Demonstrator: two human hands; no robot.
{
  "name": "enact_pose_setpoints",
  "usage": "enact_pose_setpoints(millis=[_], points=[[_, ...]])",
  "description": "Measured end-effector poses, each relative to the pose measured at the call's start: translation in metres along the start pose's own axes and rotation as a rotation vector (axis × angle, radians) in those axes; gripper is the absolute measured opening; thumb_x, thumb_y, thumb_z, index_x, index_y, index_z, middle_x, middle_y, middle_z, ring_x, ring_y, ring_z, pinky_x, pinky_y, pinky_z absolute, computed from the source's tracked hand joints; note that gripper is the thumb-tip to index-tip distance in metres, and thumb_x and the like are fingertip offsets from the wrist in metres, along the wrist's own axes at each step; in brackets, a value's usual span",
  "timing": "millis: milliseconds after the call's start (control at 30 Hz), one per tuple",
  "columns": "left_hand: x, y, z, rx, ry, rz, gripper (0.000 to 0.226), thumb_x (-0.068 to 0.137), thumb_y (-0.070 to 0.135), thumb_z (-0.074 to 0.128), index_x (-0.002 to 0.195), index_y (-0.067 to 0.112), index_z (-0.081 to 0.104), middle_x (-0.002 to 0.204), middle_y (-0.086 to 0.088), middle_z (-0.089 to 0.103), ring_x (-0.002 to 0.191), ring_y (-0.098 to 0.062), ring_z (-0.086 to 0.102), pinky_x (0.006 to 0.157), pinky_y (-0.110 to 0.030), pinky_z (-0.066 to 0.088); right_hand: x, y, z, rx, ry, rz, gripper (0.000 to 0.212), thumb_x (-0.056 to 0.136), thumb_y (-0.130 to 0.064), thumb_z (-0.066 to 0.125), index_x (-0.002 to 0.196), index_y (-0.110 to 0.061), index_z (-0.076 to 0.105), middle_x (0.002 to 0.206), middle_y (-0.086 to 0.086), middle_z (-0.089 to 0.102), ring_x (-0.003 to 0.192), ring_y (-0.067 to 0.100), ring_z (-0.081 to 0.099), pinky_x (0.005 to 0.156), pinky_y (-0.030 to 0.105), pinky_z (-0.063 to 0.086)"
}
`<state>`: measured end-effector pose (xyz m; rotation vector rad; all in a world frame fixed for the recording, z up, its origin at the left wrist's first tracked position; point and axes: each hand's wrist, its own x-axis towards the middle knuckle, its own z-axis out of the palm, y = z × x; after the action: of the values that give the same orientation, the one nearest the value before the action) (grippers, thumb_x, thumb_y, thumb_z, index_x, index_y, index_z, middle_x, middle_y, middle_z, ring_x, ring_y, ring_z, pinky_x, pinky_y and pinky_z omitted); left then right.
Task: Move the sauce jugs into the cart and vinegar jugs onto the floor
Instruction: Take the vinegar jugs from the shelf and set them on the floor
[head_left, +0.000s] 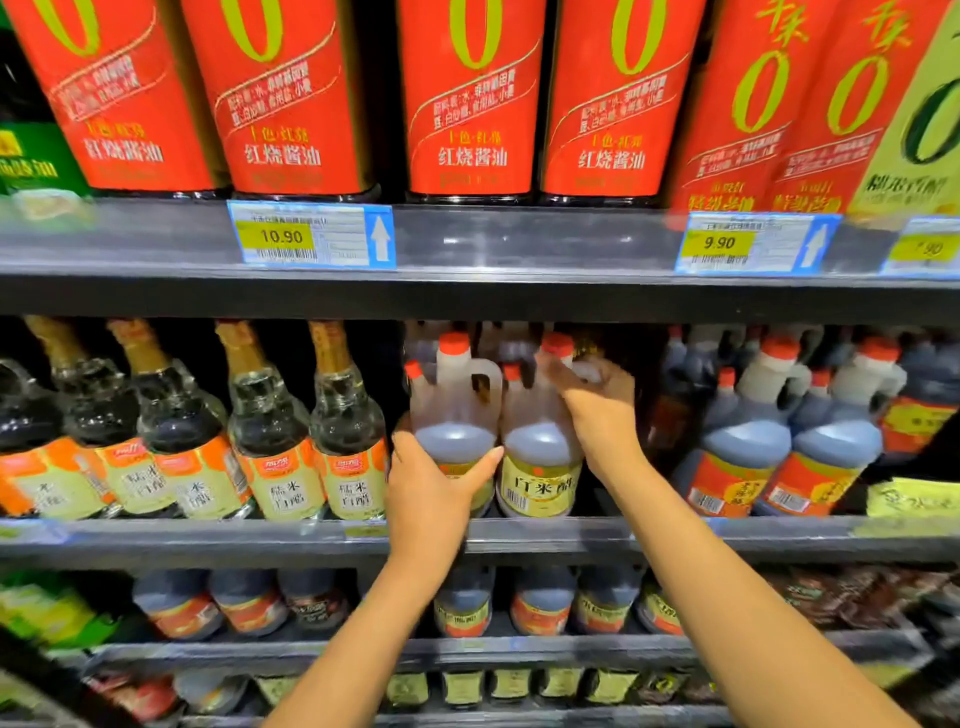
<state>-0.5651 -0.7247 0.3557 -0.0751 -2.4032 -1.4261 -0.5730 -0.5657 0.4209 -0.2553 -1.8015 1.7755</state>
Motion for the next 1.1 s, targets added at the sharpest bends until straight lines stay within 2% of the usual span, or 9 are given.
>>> enact_pose_setpoints(millis=[33, 100, 233, 400, 500, 600, 733, 900, 1100], points=[[-0.003, -0.002, 0.000, -0.013, -0.016, 0.018, 0.058, 0.069, 0.050, 0.077, 0.095, 0.016, 0.037, 0.091, 0.003, 0.052, 0.082, -0.019, 0.054, 0.062, -0.027, 0.041, -0.006, 0.006, -0.003, -0.009, -0.004, -0.010, 0.027, 0.071, -0.016, 0.081, 0.071, -0.018, 0.054, 0.056, -0.013, 0.058, 0.055, 0.002, 0.054, 0.062, 0.027, 0.048], [-0.009, -0.010, -0.001, -0.016, -0.050, 0.049, 0.056, 0.073, 0.047, 0.075, 0.107, 0.018, 0.041, 0.102, 0.004, 0.056, 0.094, -0.017, 0.057, 0.071, -0.028, 0.047, -0.022, 0.017, -0.015, -0.109, -0.099, 0.059, 0.046, 0.064, -0.024, 0.086, 0.095, -0.014, 0.052, 0.076, -0.011, 0.061, 0.071, 0.003, 0.061, 0.065, 0.022, 0.051], [-0.016, -0.025, 0.000, 0.083, -0.057, 0.094, 0.076, 0.079, 0.048, 0.069, 0.139, 0.019, 0.033, 0.130, 0.001, 0.054, 0.116, -0.019, 0.053, 0.092, -0.040, 0.049, -0.053, 0.037, -0.038, -0.365, -0.284, 0.045, 0.073, 0.063, -0.029, 0.087, 0.118, -0.026, 0.039, 0.108, -0.015, 0.054, 0.099, 0.001, 0.056, 0.077, 0.012, 0.046], [-0.022, -0.018, 0.008, 0.157, -0.020, 0.024, 0.081, 0.087, 0.046, 0.059, 0.148, 0.019, 0.014, 0.130, -0.013, 0.053, 0.110, -0.032, 0.056, 0.088, -0.046, 0.050, -0.051, 0.046, -0.036, -0.493, -0.278, 0.007, 0.078, 0.064, -0.029, 0.086, 0.127, -0.023, 0.041, 0.113, -0.007, 0.055, 0.102, 0.007, 0.054, 0.084, 0.021, 0.044], [-0.016, -0.012, 0.012, 0.230, -0.004, -0.004, 0.073, 0.089, 0.040, 0.059, 0.142, 0.003, 0.024, 0.114, -0.020, 0.058, 0.099, -0.035, 0.057, 0.078, -0.040, 0.048, -0.042, 0.046, -0.027, -0.500, -0.264, -0.036, 0.082, 0.065, -0.027, 0.085, 0.133, -0.020, 0.040, 0.109, -0.010, 0.057, 0.099, 0.006, 0.055, 0.081, 0.017, 0.044], [-0.003, -0.012, 0.016, 0.259, 0.002, -0.041, 0.058, 0.088, 0.035, 0.063, 0.123, -0.004, 0.038, 0.099, -0.021, 0.059, 0.089, -0.037, 0.057, 0.064, -0.033, 0.037, -0.035, 0.051, -0.019, -0.554, -0.231, -0.083, 0.080, 0.066, -0.030, 0.084, 0.131, -0.013, 0.042, 0.110, 0.002, 0.066, 0.099, 0.018, 0.062, 0.073, 0.015, 0.043], [0.009, -0.013, 0.020, 0.292, 0.000, -0.072, 0.049, 0.088, 0.030, 0.063, 0.112, -0.007, 0.044, 0.093, -0.022, 0.059, 0.085, -0.038, 0.058, 0.064, -0.037, 0.039, -0.030, 0.054, -0.018, -0.547, -0.226, -0.077, 0.083, 0.068, -0.027, 0.083, 0.136, -0.011, 0.039, 0.110, 0.004, 0.067, 0.099, 0.017, 0.062, 0.067, 0.005, 0.035], [0.015, -0.010, 0.021, 0.365, -0.026, -0.095, 0.034, 0.089, 0.024, 0.062, 0.097, -0.005, 0.049, 0.089, -0.023, 0.060, 0.083, -0.038, 0.058, 0.064, -0.039, 0.040, -0.022, 0.057, -0.013, -0.497, -0.240, -0.043, 0.079, 0.069, -0.020, 0.081, 0.136, -0.017, 0.038, 0.105, -0.010, 0.058, 0.095, 0.006, 0.056, 0.064, -0.003, 0.039], [0.022, -0.001, 0.018, 0.352, -0.051, -0.052, 0.032, 0.087, 0.010, 0.060, 0.109, -0.011, 0.049, 0.079, -0.025, 0.060, 0.067, -0.036, 0.055, 0.054, -0.036, 0.037, 0.009, 0.059, -0.001, -0.553, -0.260, 0.127, 0.075, 0.071, -0.024, 0.081, 0.134, -0.019, 0.041, 0.128, 0.004, 0.059, 0.118, 0.024, 0.055, 0.086, 0.024, 0.042]])
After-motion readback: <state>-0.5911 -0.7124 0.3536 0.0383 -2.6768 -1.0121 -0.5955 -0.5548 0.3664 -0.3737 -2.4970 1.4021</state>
